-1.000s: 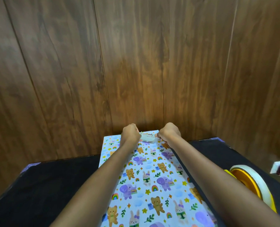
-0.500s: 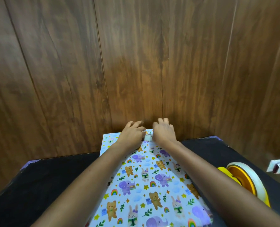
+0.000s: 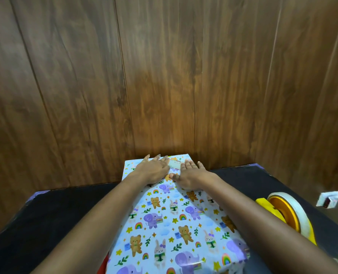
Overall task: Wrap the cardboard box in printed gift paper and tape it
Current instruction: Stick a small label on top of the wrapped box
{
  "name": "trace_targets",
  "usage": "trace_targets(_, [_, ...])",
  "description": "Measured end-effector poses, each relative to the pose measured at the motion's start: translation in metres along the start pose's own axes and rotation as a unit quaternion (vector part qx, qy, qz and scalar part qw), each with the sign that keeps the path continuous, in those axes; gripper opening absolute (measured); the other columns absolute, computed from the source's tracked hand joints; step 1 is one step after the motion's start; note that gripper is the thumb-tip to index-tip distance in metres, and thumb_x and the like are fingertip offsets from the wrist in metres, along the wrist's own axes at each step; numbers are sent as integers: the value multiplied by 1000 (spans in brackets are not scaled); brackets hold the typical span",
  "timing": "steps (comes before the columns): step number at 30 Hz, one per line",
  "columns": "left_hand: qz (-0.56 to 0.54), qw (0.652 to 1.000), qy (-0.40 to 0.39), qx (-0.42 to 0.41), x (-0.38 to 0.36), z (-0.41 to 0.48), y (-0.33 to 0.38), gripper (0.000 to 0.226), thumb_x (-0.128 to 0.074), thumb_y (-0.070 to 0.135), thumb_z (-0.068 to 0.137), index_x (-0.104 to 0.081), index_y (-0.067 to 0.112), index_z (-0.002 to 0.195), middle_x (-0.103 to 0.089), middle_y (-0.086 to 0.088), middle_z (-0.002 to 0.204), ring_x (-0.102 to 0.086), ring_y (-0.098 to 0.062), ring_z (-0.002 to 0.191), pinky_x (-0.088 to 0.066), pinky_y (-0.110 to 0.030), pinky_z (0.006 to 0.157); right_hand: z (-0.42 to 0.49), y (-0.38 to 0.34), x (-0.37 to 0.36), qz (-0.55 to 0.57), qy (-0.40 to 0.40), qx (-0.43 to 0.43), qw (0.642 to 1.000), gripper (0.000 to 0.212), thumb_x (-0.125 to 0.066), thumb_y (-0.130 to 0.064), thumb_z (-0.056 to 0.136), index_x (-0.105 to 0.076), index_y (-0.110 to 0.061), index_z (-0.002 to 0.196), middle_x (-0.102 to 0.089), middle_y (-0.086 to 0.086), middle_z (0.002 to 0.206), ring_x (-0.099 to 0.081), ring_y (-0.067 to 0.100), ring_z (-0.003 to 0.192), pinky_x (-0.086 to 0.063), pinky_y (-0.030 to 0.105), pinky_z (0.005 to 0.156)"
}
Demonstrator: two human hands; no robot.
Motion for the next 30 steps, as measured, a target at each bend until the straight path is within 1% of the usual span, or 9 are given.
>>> trace_targets(7, [29,1000,5,8,0,-2,-12,49,-10,34,102,-5,28,150,-1,17,157,12,-10,144,13,-55,112,-1,0,2,-5,12,45,999,71,-9,-56,97,3,-12,151,8,2,159,10,14,146,15,48,113])
trace_targets(12, [130,990,47,6,8,-5,1,50,-8,32,102,-9,21,150,-4,14,157,15,-11,143,13,-54,112,-12,5,4,-51,5,18,999,72,-9,-53,99,1,-4,150,2,9,159,5,18,147,11,44,116])
trace_targets(15, [73,994,33,-76,9,-6,5,48,-12,28,103,-10,23,151,-8,12,157,9,-5,144,10,-45,115,-10,-2,4,-45,15,36,998,69,-10,-50,99,0,-5,150,3,9,159,7,19,147,12,46,115])
trace_targets(17, [23,998,7,-66,6,-8,1,48,-12,28,103,-9,23,151,-7,10,157,5,-5,144,10,-42,115,-10,-4,3,-29,19,49,998,67,-11,-49,100,0,-7,151,3,8,160,5,18,147,10,46,115])
trace_targets(19, [20,999,-2,-35,4,-12,-2,48,-11,28,103,-8,21,151,-6,9,157,1,-7,145,9,-43,115,-15,-3,4,-52,16,46,997,66,-12,-48,100,-8,-4,150,-6,10,159,-5,20,147,7,46,116])
trace_targets(21, [77,997,2,-7,4,-15,-1,48,-12,25,103,-10,15,150,-9,4,158,-1,-11,145,5,-46,116,-24,0,11,-78,14,43,996,60,-15,-43,101,-31,-4,144,-30,12,152,-24,23,142,4,48,117])
trace_targets(24, [191,980,45,18,7,-17,9,47,-16,21,102,-22,5,146,-22,-8,155,-7,-20,146,0,-51,114,-34,6,26,-79,18,45,996,45,-20,-32,102,-55,-8,117,-56,12,123,-42,25,129,0,50,117])
trace_targets(25, [197,978,60,21,7,-17,11,47,-17,21,102,-25,5,145,-25,-9,154,-8,-20,145,0,-51,114,-33,7,29,-78,28,48,995,43,-20,-29,103,-55,-8,115,-56,13,119,-42,26,129,-1,51,117])
trace_targets(30, [151,987,47,22,3,-23,6,47,-15,23,103,-18,9,148,-19,-2,156,-8,-17,145,-2,-52,114,-21,3,11,-28,43,55,997,52,-16,-33,102,-33,-7,143,-30,11,152,-27,23,140,-3,53,114])
Point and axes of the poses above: each hand's wrist, its own z-axis towards the middle knuckle, its own x-axis out of the back of the hand, y = z × x, the point moved 4 cm from there along z, towards the middle knuckle
